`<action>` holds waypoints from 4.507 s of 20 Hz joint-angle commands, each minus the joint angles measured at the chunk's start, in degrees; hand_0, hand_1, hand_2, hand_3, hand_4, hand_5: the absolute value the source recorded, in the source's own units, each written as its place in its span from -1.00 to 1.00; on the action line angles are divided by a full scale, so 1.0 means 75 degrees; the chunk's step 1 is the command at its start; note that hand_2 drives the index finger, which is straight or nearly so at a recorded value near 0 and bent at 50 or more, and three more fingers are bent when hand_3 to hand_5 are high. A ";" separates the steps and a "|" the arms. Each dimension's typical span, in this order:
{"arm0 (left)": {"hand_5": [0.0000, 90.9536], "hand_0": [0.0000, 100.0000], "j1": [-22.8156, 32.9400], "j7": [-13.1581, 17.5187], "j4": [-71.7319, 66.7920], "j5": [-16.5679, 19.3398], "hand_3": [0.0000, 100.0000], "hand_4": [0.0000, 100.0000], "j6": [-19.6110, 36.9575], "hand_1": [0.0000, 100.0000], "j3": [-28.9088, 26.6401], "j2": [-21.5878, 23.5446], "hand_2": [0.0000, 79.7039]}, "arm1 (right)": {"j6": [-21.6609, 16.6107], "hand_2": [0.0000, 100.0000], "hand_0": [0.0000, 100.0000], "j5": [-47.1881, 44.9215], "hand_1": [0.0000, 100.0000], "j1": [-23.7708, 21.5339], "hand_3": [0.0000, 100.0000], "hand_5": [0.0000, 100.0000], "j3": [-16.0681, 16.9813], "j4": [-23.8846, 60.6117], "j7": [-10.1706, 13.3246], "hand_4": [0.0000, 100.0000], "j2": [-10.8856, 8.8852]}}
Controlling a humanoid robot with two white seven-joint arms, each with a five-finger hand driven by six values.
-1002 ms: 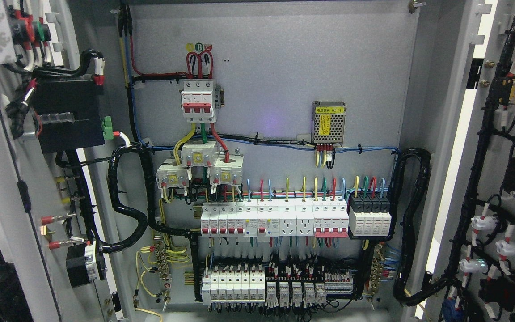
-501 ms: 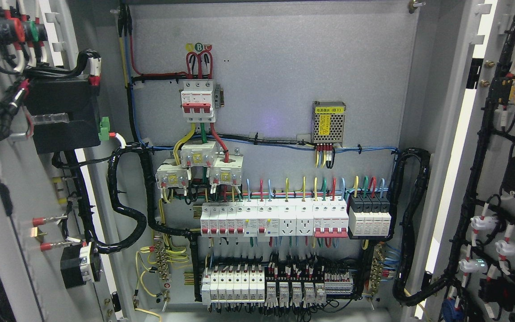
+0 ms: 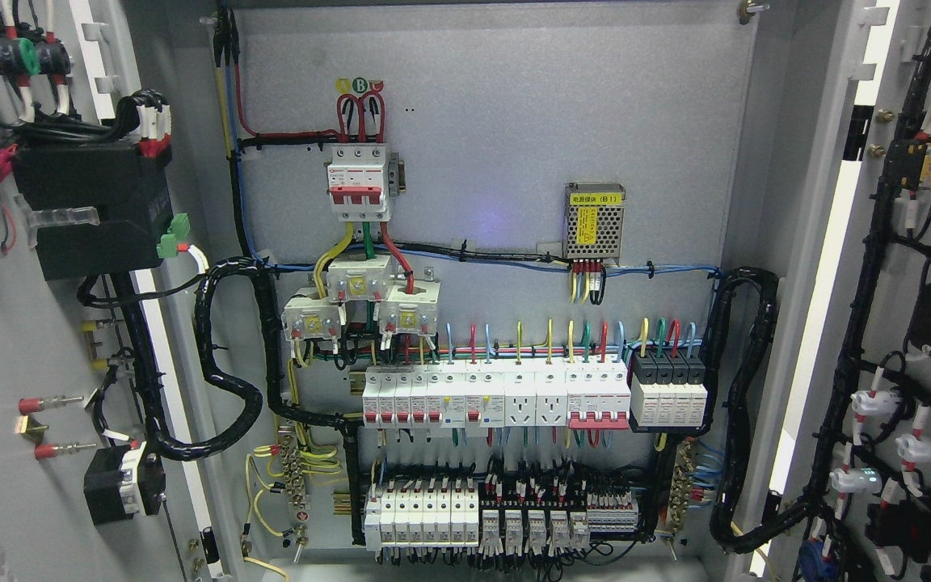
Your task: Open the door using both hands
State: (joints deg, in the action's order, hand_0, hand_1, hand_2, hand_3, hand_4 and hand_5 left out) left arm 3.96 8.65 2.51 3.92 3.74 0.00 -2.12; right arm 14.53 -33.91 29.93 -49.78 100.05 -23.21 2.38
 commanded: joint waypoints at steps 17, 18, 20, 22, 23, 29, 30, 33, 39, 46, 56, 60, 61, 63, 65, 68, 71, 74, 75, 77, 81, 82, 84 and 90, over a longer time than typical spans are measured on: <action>-1.00 -1.00 0.2027 0.0054 0.4983 -0.0018 -1.00 -0.93 -0.0030 -1.00 0.1253 0.0200 -1.00 | -0.1679 -1.00 -1.00 0.1755 -1.00 -0.1434 -1.00 -1.00 0.1363 -0.0579 0.0927 -1.00 -0.0480; -1.00 -1.00 0.2120 0.0089 0.5230 -0.0018 -1.00 -0.93 -0.0018 -1.00 0.1335 0.0258 -1.00 | -0.1784 -1.00 -1.00 0.1791 -1.00 -0.1610 -1.00 -1.00 0.1434 -0.0532 0.0927 -1.00 -0.0574; -1.00 -1.00 0.2389 0.0194 0.5920 -0.0042 -1.00 -0.93 -0.0007 -1.00 0.1476 0.0527 -1.00 | -0.2100 -1.00 -1.00 0.1791 -1.00 -0.1880 -1.00 -1.00 0.1574 -0.0473 0.0915 -1.00 -0.0726; -1.00 -1.00 0.2635 0.0393 0.6611 -0.0030 -1.00 -0.93 0.0063 -1.00 0.1593 0.0680 -1.00 | -0.2394 -1.00 -1.00 0.1791 -1.00 -0.2231 -1.00 -1.00 0.1774 -0.0415 0.0915 -1.00 -0.0739; -1.00 -1.00 0.2764 0.0428 0.6940 -0.0030 -1.00 -0.93 0.0145 -1.00 0.1605 0.0716 -1.00 | -0.2488 -1.00 -1.00 0.1791 -1.00 -0.2407 -1.00 -1.00 0.1844 -0.0368 0.0915 -1.00 -0.0750; -1.00 -1.00 0.3631 0.0441 0.9085 -0.0030 -1.00 -0.94 0.0660 -1.00 0.1804 0.1126 -1.00 | -0.3448 -1.00 -1.00 0.1791 -1.00 -0.3367 -1.00 -1.00 0.2242 -0.0040 0.0915 -1.00 -0.1371; -1.00 -1.00 0.3725 0.0441 0.9366 -0.0018 -1.00 -0.94 0.0812 -1.00 0.1851 0.1161 -1.00 | -0.3658 -1.00 -1.00 0.1791 -1.00 -0.3578 -1.00 -1.00 0.2382 -0.0039 0.0903 -1.00 -0.1395; -1.00 -1.00 0.3995 0.0452 1.0315 -0.0030 -1.00 -0.94 0.1199 -1.00 0.1898 0.1371 -1.00 | -0.4245 -1.00 -1.00 0.1791 -1.00 -0.4001 -1.00 -1.00 0.2769 -0.0028 0.0891 -1.00 -0.1710; -1.00 -1.00 0.4359 0.0464 1.1921 -0.0112 -1.00 -0.93 0.1563 -1.00 0.1981 0.1934 -1.00 | -0.5148 -1.00 -1.00 0.1791 -1.00 -0.4775 -1.00 -1.00 0.3636 0.0019 0.0880 -1.00 -0.2004; -1.00 -1.00 0.4406 0.0452 1.2954 -0.0604 -1.00 -0.93 0.1996 -1.00 0.1922 0.2321 -1.00 | -0.5933 -1.00 -1.00 0.1791 -1.00 -0.5841 -1.00 -1.00 0.4364 0.0651 0.0868 -1.00 -0.2308; -1.00 -1.00 0.4488 0.0452 1.3844 -0.1528 -1.00 -0.94 0.2829 -1.00 0.1607 0.2673 -1.00 | -0.7561 -1.00 -1.00 0.1779 -1.00 -0.7048 -1.00 -1.00 0.4915 0.0687 0.0880 -1.00 -0.3059; -1.00 -1.00 0.4406 0.0464 1.4267 -0.2126 -1.00 -0.94 0.2934 -1.00 0.1302 0.2907 -1.00 | -0.7856 -1.00 -1.00 0.1768 -1.00 -0.7260 -1.00 -1.00 0.5336 0.0687 0.0880 -1.00 -0.3141; -1.00 -1.00 0.4383 0.0464 1.4302 -0.2255 -1.00 -0.94 0.3097 -1.00 0.1278 0.2977 -1.00 | -0.7856 -1.00 -1.00 0.1756 -1.00 -0.7260 -1.00 -1.00 0.5499 0.0687 0.0880 -1.00 -0.3141; -1.00 -1.00 0.4383 0.0452 1.4314 -0.2397 -1.00 -0.94 0.3554 -1.00 0.1277 0.3129 -1.00 | -0.7867 -1.00 -1.00 0.1756 -1.00 -0.7260 -1.00 -1.00 0.5758 0.0699 0.0880 -1.00 -0.3141; -1.00 -1.00 0.4371 0.0452 1.4326 -0.2409 -1.00 -0.94 0.3801 -1.00 0.1266 0.3130 -1.00 | -0.7926 -1.00 -1.00 0.1733 -1.00 -0.7272 -1.00 -1.00 0.5934 0.0745 0.0891 -1.00 -0.3141; -1.00 -1.00 0.4324 0.0452 1.4384 -0.2409 -1.00 -0.94 0.3919 -1.00 0.1266 0.3142 -1.00 | -0.8160 -1.00 -1.00 0.1709 -1.00 -0.7272 -1.00 -1.00 0.6098 0.0862 0.0891 -1.00 -0.3153; -1.00 -1.00 0.4242 0.0452 1.4525 -0.2409 -1.00 -0.94 0.4235 -1.00 0.1266 0.3130 -1.00 | -0.8207 -1.00 -1.00 0.1686 -1.00 -0.7354 -1.00 -1.00 0.6134 0.1050 0.0915 -1.00 -0.3211; -1.00 -1.00 0.4008 0.0452 1.4583 -0.2409 -1.00 -0.94 0.4446 -1.00 0.1208 0.3095 -1.00 | -0.8196 -1.00 -1.00 0.1569 -1.00 -0.7377 -1.00 -1.00 0.6146 0.1237 0.0938 -1.00 -0.3188; -1.00 -1.00 0.3950 0.0452 1.4653 -0.2409 -1.00 -0.94 0.4516 -1.00 0.1149 0.3083 -1.00 | -0.8196 -1.00 -1.00 0.1313 -1.00 -0.7377 -1.00 -1.00 0.6146 0.1319 0.0927 -1.00 -0.3188; -1.00 -1.00 0.3914 0.0441 1.4840 -0.2502 -1.00 -0.94 0.4564 -1.00 0.1114 0.3106 -1.00 | -0.8184 -1.00 -1.00 0.0669 -1.00 -0.7377 -1.00 -1.00 0.6146 0.1495 0.0927 -1.00 -0.3200; -1.00 -1.00 0.3832 0.0441 1.5087 -0.2550 -1.00 -0.94 0.4610 -1.00 0.1102 0.3107 -1.00 | -0.8207 -1.00 -1.00 0.0443 -1.00 -0.7365 -1.00 -1.00 0.6157 0.1589 0.0938 -1.00 -0.3211; -1.00 -1.00 0.3820 0.0441 1.5111 -0.2561 -1.00 -0.94 0.4715 -1.00 0.1102 0.3107 -1.00 | -0.8207 -1.00 -1.00 0.0443 -1.00 -0.7354 -1.00 -1.00 0.6157 0.1624 0.0938 -1.00 -0.3211; -1.00 -1.00 0.3785 0.0441 1.5123 -0.2561 -1.00 -0.94 0.5007 -1.00 0.1102 0.3118 -1.00 | -0.8207 -1.00 -1.00 0.0432 -1.00 -0.7307 -1.00 -1.00 0.6157 0.1648 0.0938 -1.00 -0.3188; -1.00 -1.00 0.3540 0.0382 1.5134 -0.2573 -1.00 -0.94 0.5513 -1.00 0.1102 0.3118 -1.00 | -0.8289 -1.00 -1.00 0.0303 -1.00 -0.7237 -1.00 -1.00 0.6192 0.1683 0.0927 -1.00 -0.3164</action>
State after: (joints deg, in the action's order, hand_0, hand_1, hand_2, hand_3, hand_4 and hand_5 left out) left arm 32.09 11.71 113.60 -15.16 43.71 8.78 20.86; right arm -45.04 -30.41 -24.83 -4.59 110.77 -16.19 -21.18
